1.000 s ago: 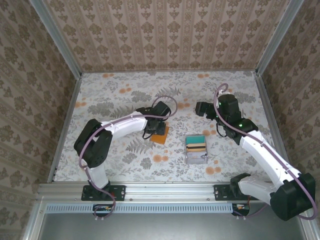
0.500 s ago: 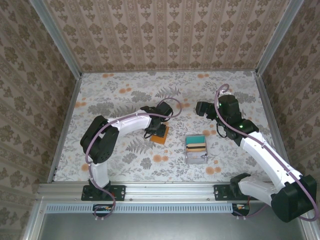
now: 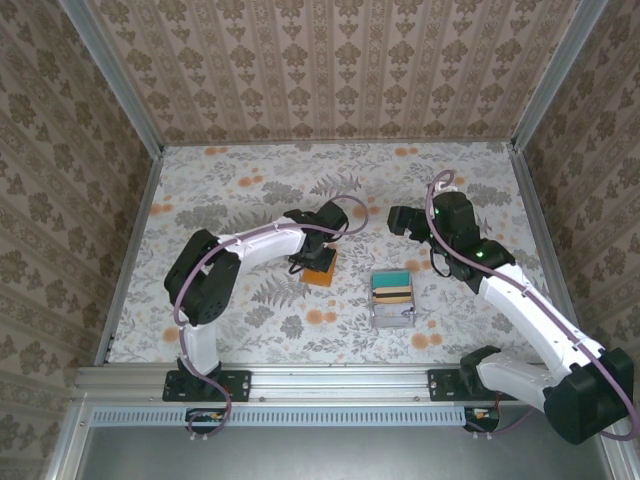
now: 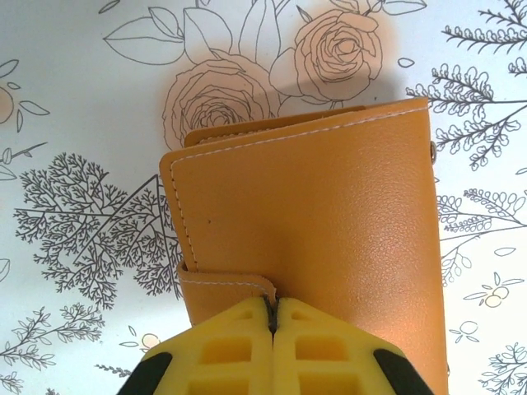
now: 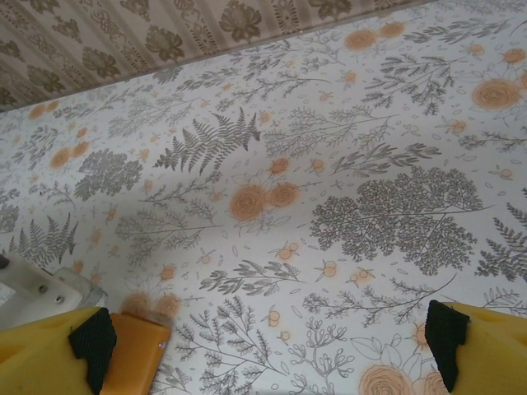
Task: Take the credit cards out of the card holder
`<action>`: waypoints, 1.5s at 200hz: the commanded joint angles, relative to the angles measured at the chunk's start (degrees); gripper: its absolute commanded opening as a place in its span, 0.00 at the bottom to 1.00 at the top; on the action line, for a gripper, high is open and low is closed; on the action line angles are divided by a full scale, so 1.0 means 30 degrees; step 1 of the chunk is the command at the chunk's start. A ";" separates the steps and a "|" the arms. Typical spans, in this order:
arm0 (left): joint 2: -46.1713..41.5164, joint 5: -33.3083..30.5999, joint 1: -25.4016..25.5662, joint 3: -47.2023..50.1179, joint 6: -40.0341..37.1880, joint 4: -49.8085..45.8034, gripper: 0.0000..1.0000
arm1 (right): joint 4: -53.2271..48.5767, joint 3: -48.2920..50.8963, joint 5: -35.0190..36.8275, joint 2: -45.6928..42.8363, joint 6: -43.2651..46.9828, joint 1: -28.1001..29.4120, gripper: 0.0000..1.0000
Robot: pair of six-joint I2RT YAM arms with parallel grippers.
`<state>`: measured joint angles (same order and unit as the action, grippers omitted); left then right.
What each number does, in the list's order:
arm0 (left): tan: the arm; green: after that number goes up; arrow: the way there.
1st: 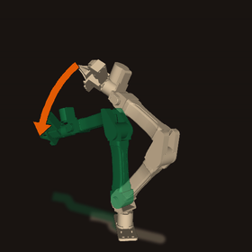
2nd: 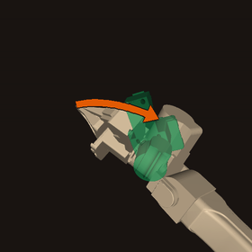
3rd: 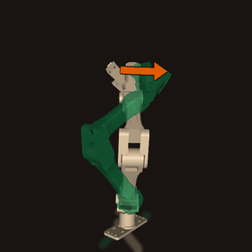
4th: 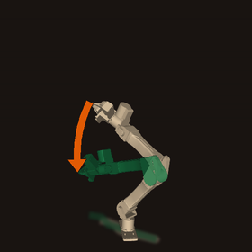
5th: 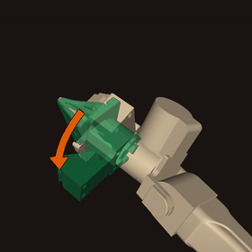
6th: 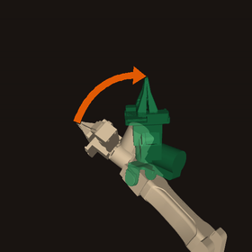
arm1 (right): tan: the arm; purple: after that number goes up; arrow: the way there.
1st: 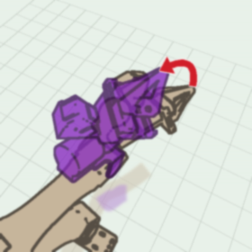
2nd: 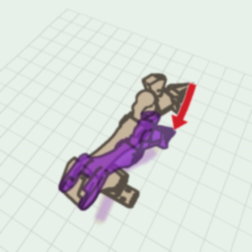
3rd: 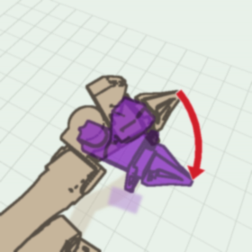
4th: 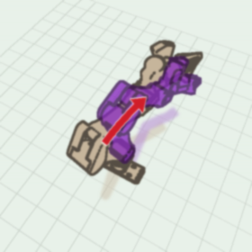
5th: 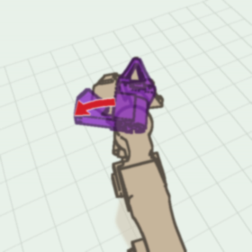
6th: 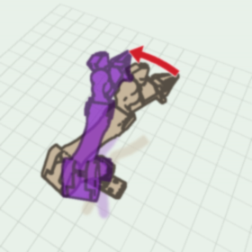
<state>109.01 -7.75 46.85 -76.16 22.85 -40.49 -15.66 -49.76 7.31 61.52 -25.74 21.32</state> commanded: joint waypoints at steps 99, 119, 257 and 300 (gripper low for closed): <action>-0.4783 0.3240 -0.3156 0.3346 0.3259 0.3623 0.00 | -0.0011 -0.4639 -0.4175 0.5877 -0.0788 0.2315 0.97; -0.4698 0.3555 -0.3341 0.3723 0.3665 0.4084 0.00 | 0.0521 -0.5061 -0.5453 0.7525 -0.1754 0.2804 0.86; -0.2705 0.4195 -0.3459 0.3815 0.4596 0.5099 0.00 | 0.1219 -0.9150 -1.1138 1.7890 -0.7181 0.4589 0.00; -0.3032 0.4338 -0.3818 0.3498 0.4541 0.4479 0.00 | -0.2147 -1.0410 -0.9335 1.9416 -0.7013 0.4641 0.00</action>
<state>100.47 4.19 36.58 -64.47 35.70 -25.98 -13.98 -78.56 -23.94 117.56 -45.82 34.83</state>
